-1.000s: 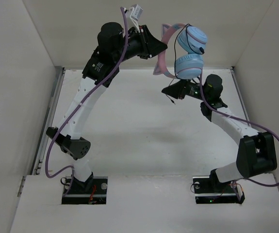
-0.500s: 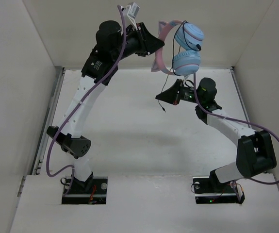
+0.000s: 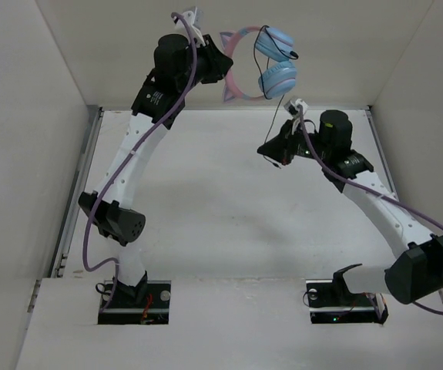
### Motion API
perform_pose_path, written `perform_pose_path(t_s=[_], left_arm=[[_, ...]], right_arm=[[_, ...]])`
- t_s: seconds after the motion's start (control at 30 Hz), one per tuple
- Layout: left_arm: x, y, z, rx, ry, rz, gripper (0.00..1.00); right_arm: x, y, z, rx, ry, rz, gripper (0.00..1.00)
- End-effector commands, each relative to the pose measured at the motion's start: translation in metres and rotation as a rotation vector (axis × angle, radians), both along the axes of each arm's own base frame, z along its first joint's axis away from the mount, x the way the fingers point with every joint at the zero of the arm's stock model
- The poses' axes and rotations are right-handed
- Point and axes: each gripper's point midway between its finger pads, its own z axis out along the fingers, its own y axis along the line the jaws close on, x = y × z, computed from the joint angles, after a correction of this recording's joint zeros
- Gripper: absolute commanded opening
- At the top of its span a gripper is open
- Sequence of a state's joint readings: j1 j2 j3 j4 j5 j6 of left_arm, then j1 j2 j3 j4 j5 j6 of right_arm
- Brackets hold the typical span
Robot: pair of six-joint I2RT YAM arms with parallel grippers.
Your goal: Wrap the headphones
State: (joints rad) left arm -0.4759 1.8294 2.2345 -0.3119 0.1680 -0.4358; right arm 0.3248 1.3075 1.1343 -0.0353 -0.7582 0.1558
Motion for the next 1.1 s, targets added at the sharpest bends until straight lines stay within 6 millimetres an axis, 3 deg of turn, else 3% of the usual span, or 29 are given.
perform_pose_path(t_s=[0.0,0.2,0.43,0.53,0.83,1.07], left_arm=[[0.001,0.008,0.037,-0.053,-0.110,0.062,0.00],[0.002,0.005,0.036,-0.043,-0.114,0.076,0.01],[0.010,0.016,0.030,0.008,-0.128,0.145,0.01],[0.016,0.023,0.021,0.058,-0.132,0.197,0.01],[0.023,0.024,-0.017,0.176,-0.097,0.241,0.01],[0.022,0.019,-0.059,0.257,-0.037,0.233,0.01]], right_arm=[[-0.011,-0.004,-0.011,-0.241,-0.108,0.030,0.00],[-0.029,0.006,-0.016,-0.318,-0.139,0.125,0.00],[-0.037,0.001,-0.036,-0.585,-0.212,0.185,0.00],[-0.029,-0.011,-0.036,-0.754,-0.318,0.164,0.00],[0.004,-0.055,-0.001,-1.108,-0.510,0.082,0.00],[0.017,-0.073,0.029,-1.292,-0.679,0.044,0.00]])
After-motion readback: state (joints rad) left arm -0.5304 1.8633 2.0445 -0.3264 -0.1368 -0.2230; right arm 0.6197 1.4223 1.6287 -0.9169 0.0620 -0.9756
